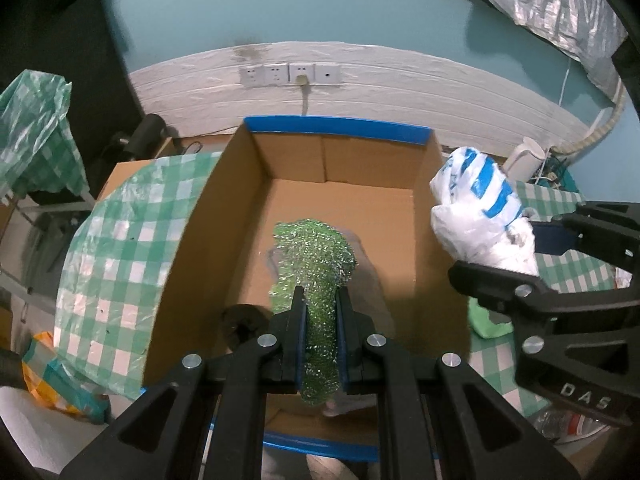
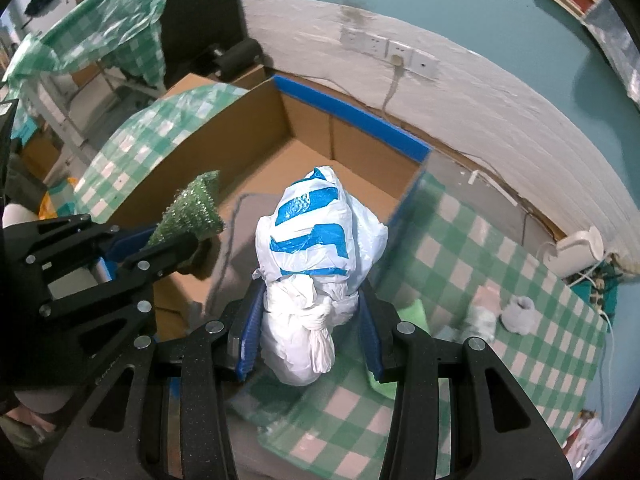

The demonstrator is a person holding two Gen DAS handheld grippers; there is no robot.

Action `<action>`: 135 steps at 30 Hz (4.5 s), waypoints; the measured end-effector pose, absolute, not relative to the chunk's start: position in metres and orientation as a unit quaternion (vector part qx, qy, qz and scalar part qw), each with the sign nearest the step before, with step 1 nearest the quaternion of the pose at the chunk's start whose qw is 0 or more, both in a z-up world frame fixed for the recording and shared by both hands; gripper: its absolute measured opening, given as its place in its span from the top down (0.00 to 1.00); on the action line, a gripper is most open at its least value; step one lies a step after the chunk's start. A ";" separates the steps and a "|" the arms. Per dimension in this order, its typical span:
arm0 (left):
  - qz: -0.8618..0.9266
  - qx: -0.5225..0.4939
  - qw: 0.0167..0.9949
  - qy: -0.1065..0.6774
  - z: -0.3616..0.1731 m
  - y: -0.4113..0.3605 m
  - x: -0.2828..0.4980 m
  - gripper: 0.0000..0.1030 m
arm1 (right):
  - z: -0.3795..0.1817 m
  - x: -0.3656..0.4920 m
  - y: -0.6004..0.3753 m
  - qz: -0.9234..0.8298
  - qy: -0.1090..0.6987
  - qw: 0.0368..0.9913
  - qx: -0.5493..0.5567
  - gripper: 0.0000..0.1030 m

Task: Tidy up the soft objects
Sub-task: 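Lower bubble wrap into box and open left tool while right tool releases striped bag, then withdraw both tools from the box toward the green foam sheet and white foam tube, then lower right tool onto the white foam tube and close on it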

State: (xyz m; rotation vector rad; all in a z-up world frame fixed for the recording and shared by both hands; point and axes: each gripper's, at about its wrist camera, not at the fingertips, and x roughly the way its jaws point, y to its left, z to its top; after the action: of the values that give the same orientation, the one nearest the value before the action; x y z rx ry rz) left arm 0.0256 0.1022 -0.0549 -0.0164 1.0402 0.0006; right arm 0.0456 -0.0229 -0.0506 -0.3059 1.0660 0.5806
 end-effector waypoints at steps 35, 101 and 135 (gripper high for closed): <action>0.023 -0.025 0.858 0.513 -0.076 0.134 0.033 0.64 | -0.075 0.067 -0.007 0.272 0.522 0.801 -0.107 0.32; -0.109 0.070 0.842 0.524 -0.097 -0.064 0.019 0.53 | -0.171 0.084 -0.202 0.128 0.581 0.804 0.001 0.32; -0.099 0.068 0.822 0.557 -0.125 -0.065 0.014 0.43 | -0.217 0.029 -0.197 0.152 0.649 0.743 -0.063 0.32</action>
State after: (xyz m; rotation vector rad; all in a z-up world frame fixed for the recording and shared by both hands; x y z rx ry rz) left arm 0.0142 -0.0648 -0.1253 0.1453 1.1845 -0.2110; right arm 0.0293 -0.1974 -0.2170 -0.1372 1.4222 0.3334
